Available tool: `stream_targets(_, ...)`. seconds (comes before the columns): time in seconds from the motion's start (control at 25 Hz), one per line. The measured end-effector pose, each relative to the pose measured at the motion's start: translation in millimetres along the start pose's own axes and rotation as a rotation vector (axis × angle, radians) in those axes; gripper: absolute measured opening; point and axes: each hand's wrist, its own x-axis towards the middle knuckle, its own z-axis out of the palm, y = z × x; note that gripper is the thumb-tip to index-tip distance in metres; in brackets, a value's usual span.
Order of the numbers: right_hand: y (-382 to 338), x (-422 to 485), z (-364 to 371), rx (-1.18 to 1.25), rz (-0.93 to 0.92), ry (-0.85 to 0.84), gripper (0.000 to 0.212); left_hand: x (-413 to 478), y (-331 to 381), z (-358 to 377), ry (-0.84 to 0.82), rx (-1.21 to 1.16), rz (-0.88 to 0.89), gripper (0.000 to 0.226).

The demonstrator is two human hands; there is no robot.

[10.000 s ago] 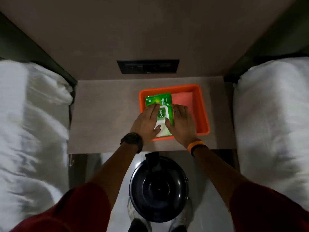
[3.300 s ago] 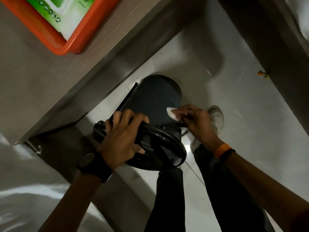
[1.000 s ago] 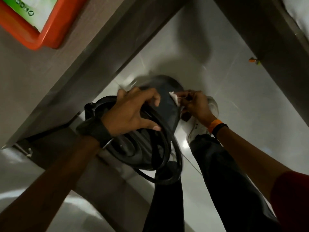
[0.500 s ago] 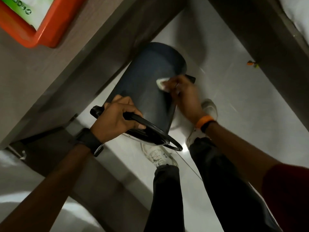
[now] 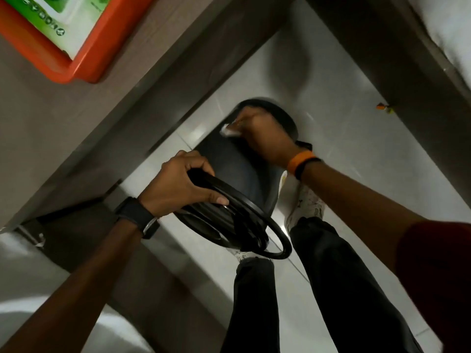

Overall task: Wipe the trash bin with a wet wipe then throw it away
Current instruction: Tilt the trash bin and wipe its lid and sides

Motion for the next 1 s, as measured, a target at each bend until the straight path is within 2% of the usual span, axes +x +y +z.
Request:
stream_targets(0.08,38.1,23.6,-14.8,-0.021,0.437,0.102,0.035,3.2,2.7,0.8,0.034,-0.029,0.009,0.040)
stream_targets(0.12,47.4,25.6,-17.2,-0.020,0.568,0.132,0.035,7.5,4.4,-1.1,0.063,-0.054,0.013,0.039)
stream_targets(0.16,48.9,22.4,-15.4,-0.003,0.573,0.154,0.033,11.8,6.0,-4.7,0.111,-0.088,0.014,0.038)
stream_targets(0.28,16.4,-21.2,-1.0,0.112,0.168,0.195,0.019,17.7,7.2,-20.7,0.266,-0.174,0.006,0.034)
stream_targets(0.32,13.1,-34.4,2.8,0.114,0.072,0.209,0.024,17.3,7.7,-24.4,0.290,-0.142,0.039,0.028)
stream_targets(0.36,15.4,-39.5,1.5,0.131,0.068,0.223,0.025,17.1,6.9,-25.3,0.296,-0.064,0.100,0.022)
stream_targets(0.44,36.0,-26.7,-4.5,0.177,0.313,0.274,0.022,16.9,7.7,-18.6,0.282,0.142,0.209,0.023)
stream_targets(0.52,64.2,-12.8,-10.3,0.136,0.602,0.293,0.032,19.1,10.2,-8.5,0.263,0.220,0.154,0.026)
stream_targets(0.56,70.0,-9.2,-11.4,0.115,0.665,0.286,0.033,20.2,12.4,-5.9,0.247,0.226,0.103,0.033)
stream_targets(0.64,61.4,-9.4,-10.9,0.151,0.540,0.331,0.030,25.3,11.8,-6.4,0.241,0.213,0.068,0.040)
stream_targets(0.72,36.0,-27.4,-10.6,0.246,0.208,0.402,0.029,28.1,9.9,-10.6,0.239,0.146,0.093,0.037)
stream_targets(0.8,29.3,-37.0,-9.8,0.230,-0.047,0.370,0.029,28.7,9.9,-14.7,0.211,0.076,0.111,0.038)
stream_targets(0.84,35.7,-31.1,-12.0,0.189,-0.069,0.313,0.026,27.8,10.2,-15.0,0.186,0.062,0.110,0.034)
stream_targets(0.88,47.9,-18.9,-14.6,0.129,-0.001,0.272,0.023,27.0,11.1,-13.5,0.170,0.058,0.115,0.026)
stream_targets(0.96,77.4,2.8,-19.0,0.086,0.378,0.201,0.025,26.7,14.1,-11.5,0.184,0.044,0.158,0.012)
stream_targets(1.0,86.0,10.1,-19.9,0.120,0.547,0.183,0.028,26.8,17.3,-12.3,0.213,0.037,0.175,0.021)
